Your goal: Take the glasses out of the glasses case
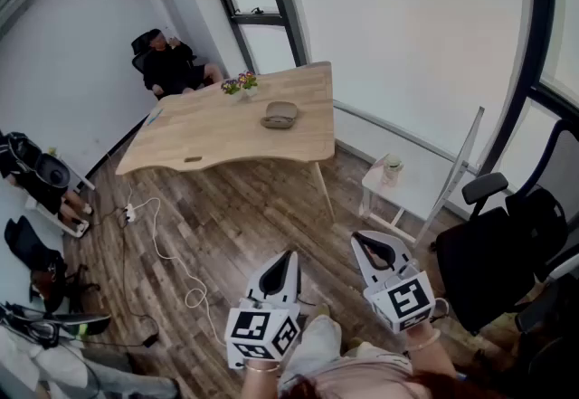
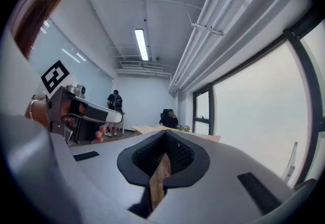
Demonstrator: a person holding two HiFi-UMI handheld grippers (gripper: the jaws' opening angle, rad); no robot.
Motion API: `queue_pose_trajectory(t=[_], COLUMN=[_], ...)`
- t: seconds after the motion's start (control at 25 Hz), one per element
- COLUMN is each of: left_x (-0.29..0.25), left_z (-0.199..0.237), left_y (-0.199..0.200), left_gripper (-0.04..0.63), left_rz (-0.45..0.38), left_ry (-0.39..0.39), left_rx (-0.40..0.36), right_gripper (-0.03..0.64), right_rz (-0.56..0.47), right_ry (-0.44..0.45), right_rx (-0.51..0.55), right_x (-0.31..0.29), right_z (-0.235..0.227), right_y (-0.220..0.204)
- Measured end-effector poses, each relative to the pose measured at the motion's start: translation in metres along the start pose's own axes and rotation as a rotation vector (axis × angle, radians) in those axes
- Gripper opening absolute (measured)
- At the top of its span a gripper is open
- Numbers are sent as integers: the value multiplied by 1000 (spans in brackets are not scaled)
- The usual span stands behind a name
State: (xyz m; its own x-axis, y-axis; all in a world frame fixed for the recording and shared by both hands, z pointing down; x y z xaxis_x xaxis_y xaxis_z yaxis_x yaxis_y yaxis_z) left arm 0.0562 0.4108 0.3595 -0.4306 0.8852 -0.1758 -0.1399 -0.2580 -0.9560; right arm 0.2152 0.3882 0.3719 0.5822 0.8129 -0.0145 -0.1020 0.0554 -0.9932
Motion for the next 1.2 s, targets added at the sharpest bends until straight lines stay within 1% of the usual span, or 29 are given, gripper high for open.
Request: queue_pose_trajectory(t=[0.16, 0.32, 0.48, 0.64, 0.8, 1.0, 1.2], left_x=[-16, -31, -46, -58, -68, -78, -88], left_z=[14, 35, 62, 92, 125, 169, 203], left_y=[4, 11, 21, 31, 39, 51, 59], left_gripper=[2, 2, 2, 2, 2, 2, 2], left_rz=[-4, -7, -9, -8, -3, -9, -9], left_ry=[-8, -12, -11, -8, -3, 12, 5], left_rx=[3, 7, 14, 13, 8, 7, 27], right_gripper=[0, 0, 0, 0, 0, 0, 0], right_rz=[-5, 12, 23, 24, 10, 17, 24], right_ry=[0, 7, 21, -2, -9, -39, -40], right_rx=[-12, -57, -98, -110, -164, -170, -146], right_x=[-20, -46, -76, -109, -141, -181, -213], right_z=[-3, -5, -8, -11, -14, -13, -5], right_y=[-1, -3, -3, -1, -3, -5, 1])
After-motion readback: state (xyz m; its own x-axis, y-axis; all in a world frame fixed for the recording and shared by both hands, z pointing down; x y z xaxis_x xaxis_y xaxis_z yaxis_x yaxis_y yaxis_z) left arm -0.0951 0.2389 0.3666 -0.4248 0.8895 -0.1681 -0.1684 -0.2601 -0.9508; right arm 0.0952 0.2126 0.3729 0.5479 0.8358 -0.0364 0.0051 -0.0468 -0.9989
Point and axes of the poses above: the fingertips, and each gripper's own axes: x backward along the fingers, z to its left, y out of its top, the point moved 4 cm from there along x, backward along the fingers, and after that the axes turned 4 degrees about x, right-handed, at the moved point
